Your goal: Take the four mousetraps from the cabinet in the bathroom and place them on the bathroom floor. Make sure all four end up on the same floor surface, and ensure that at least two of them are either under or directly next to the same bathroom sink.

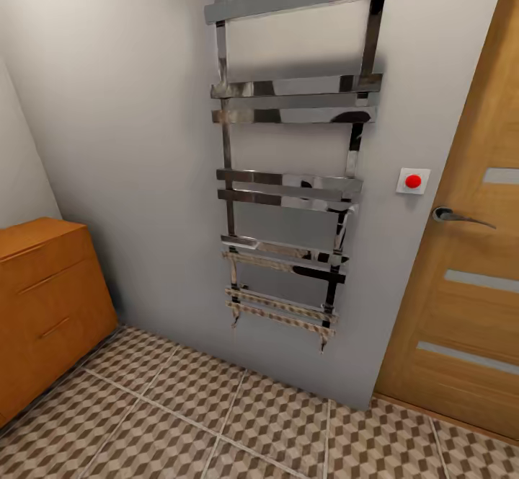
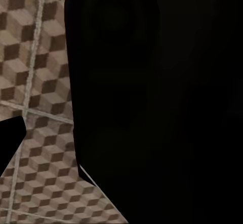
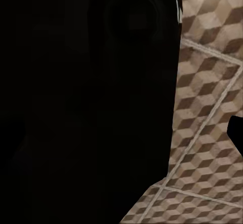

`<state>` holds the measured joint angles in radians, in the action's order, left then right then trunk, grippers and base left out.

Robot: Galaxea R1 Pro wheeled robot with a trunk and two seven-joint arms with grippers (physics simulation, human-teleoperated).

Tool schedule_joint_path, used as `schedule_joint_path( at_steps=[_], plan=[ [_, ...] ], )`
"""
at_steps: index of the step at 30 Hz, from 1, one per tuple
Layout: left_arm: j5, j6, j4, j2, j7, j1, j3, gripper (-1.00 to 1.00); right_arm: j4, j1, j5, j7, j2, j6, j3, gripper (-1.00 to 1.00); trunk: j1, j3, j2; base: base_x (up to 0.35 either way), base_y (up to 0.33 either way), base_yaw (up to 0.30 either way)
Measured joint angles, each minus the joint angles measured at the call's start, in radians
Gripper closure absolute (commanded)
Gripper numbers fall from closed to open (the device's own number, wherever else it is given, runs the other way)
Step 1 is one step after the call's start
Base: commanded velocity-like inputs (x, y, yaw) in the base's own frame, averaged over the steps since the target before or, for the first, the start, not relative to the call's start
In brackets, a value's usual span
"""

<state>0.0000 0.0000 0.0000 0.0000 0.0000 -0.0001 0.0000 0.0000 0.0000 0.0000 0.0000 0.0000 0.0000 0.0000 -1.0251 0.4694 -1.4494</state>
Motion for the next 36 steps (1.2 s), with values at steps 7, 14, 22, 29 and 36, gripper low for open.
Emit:
schedule_joint_path(
  at_steps=[7, 14, 22, 29, 36],
  plan=[
    [0.007, 0.003, -0.001, 0.019, -0.001, -0.001, 0.016, -1.0, 0.003, 0.016, 0.012, 0.001, 0.002, 0.009, 0.008, -1.0, 0.0, 0.0, 0.0, 0.0, 0.0, 0.0],
    [0.038, -0.017, -0.041, 0.02, 0.001, -0.003, 0.026, -1.0, 0.002, 0.013, 0.011, 0.001, 0.004, 0.004, 0.008, -1.0, 0.0, 0.0, 0.0, 0.0, 0.0, 0.0],
    [0.056, -0.021, -0.052, 0.02, -0.001, -0.003, 0.027, -1.0, 0.002, 0.013, 0.006, -0.001, 0.006, 0.002, 0.005, -1.0, 0.0, 0.0, 0.0, 0.0, 0.0, 0.0],
    [0.057, -0.021, -0.052, 0.02, -0.001, -0.003, 0.027, -1.0, 0.002, 0.012, 0.007, -0.002, 0.006, 0.002, 0.007, -1.0, 0.0, 0.0, 0.0, 0.0, 0.0, 0.147],
    [0.057, -0.021, -0.053, 0.019, -0.001, -0.003, 0.027, -1.0, 0.002, 0.012, 0.008, -0.008, 0.006, 0.002, 0.007, -1.0, 0.0, 0.0, 0.0, 0.0, 0.0, 0.266]
  ],
)
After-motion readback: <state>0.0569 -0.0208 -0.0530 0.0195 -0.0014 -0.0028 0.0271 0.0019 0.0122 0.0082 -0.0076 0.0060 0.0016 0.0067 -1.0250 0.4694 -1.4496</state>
